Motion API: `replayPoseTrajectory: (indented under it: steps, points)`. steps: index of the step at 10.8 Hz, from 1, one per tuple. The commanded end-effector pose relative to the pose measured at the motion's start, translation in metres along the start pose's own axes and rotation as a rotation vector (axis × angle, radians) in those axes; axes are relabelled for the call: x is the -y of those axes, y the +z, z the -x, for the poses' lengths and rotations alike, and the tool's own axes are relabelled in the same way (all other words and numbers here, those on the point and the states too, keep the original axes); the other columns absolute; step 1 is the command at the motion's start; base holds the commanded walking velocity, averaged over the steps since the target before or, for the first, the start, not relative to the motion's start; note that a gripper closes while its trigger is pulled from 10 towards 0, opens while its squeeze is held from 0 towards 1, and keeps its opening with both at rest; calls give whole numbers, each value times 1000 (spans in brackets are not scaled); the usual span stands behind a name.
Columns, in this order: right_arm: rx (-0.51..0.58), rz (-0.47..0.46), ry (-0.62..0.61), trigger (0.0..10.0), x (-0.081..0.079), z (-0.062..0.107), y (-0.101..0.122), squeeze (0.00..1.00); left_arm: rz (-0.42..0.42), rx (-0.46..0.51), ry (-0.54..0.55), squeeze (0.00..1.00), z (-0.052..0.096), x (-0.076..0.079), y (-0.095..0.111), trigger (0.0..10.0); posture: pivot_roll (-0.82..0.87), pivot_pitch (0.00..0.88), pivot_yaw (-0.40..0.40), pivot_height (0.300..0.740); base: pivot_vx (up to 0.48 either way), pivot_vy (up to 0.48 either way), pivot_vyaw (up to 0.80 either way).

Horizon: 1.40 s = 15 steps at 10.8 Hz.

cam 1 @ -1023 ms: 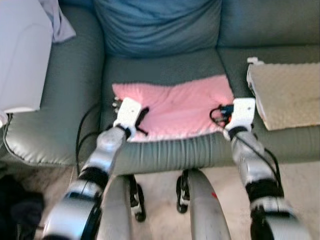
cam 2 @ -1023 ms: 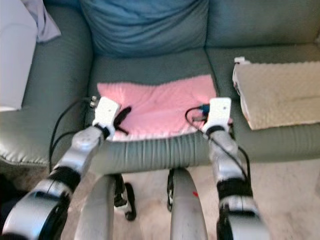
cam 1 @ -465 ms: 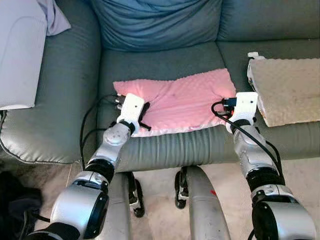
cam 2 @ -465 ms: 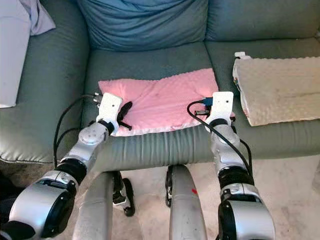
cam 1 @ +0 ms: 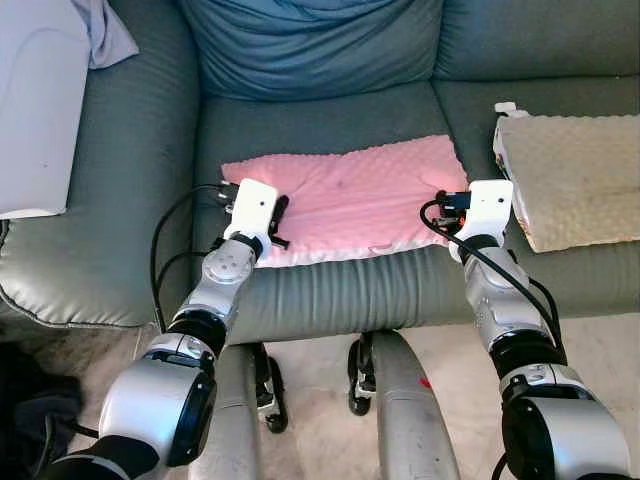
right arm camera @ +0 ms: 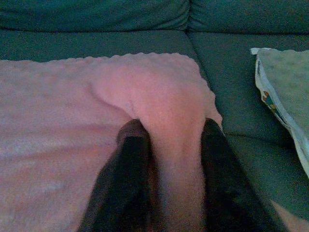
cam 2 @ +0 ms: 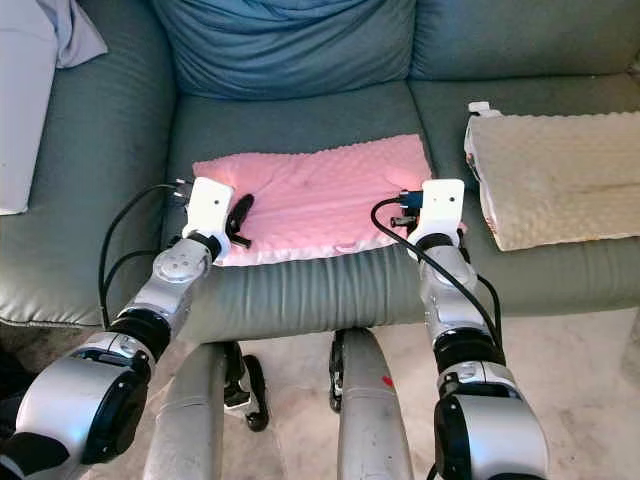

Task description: Move the pillow to the sofa

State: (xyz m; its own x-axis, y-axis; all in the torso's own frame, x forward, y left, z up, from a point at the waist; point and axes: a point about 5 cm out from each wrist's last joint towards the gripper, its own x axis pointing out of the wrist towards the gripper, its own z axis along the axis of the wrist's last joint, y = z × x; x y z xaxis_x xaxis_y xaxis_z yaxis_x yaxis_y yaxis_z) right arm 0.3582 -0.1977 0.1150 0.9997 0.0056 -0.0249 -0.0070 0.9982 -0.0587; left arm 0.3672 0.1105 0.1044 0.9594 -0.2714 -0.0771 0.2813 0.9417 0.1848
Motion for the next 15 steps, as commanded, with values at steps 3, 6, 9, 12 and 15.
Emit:
replayPoseTrajectory:
  steps: [3,6,9,12,15]
  points:
    - [-28,7,-39,10000,8,5,-10,1000,-3,-36,26,1000,4,-3,-10,10000,-75,381,-9,656,0,0,0]
    - [-31,25,-57,10000,11,5,-11,1000,-9,-52,33,1000,6,-4,-14,10000,-76,376,-10,656,0,0,0]
    - [-9,31,-47,10000,11,9,-12,1000,-11,-23,89,1000,7,-13,-11,10000,-73,361,-17,656,0,0,0]
    - [52,43,-17,10000,1,9,-2,1000,3,0,118,1000,7,-30,-5,10000,-81,330,-18,656,0,0,0]
    - [66,37,28,10000,-12,11,-3,1000,-18,-1,128,1000,11,-42,-8,10000,-91,285,-23,656,0,0,0]
